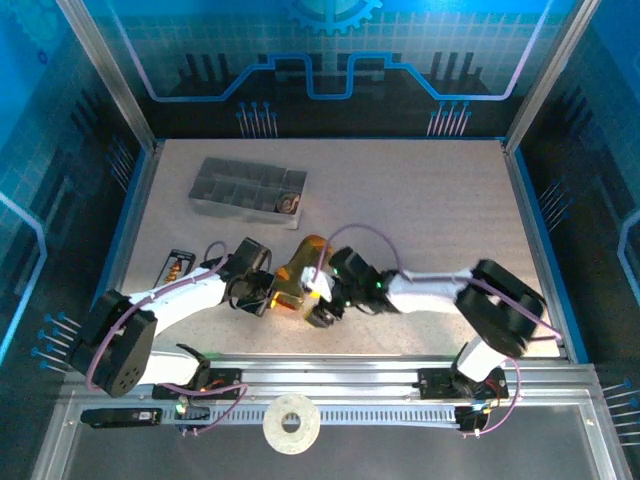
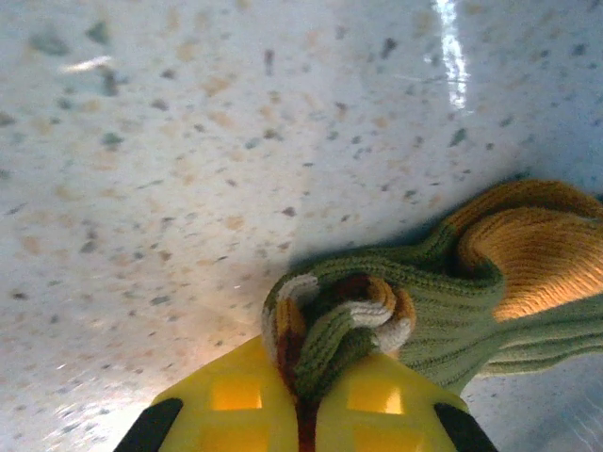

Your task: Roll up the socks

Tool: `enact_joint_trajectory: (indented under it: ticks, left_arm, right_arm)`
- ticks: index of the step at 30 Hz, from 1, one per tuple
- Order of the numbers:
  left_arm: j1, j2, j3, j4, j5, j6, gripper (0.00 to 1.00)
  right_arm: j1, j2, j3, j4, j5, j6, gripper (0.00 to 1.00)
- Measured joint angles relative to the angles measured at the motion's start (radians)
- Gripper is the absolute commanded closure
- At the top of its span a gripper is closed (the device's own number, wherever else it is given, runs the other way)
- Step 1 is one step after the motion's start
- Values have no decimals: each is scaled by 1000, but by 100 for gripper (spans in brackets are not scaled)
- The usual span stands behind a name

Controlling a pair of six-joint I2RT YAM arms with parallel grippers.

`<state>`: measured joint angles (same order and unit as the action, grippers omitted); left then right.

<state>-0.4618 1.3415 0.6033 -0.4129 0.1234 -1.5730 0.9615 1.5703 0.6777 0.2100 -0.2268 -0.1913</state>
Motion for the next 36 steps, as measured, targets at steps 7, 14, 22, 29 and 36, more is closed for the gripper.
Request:
enact_joint_trajectory:
  ticks: [7,14,22,29,36]
  left_arm:
    - [27,51,52,-72,55,2,100]
    - [41,83,82,-107,87,12,100]
    - [56,85,82,-120,102,36,100]
    - [67,41,79,-138,79,71,60]
    - [67,-183,33,-156,21,80,39]
  right_arm:
    - [175,21,-22,145,344,-328,34]
    - [238,180,43,187,508,-499,47]
    - [245,254,119,194,589,-512,94]
    - [205,254,183,82,489,-390,100]
    - [74,266,256,-45,191,-191,100]
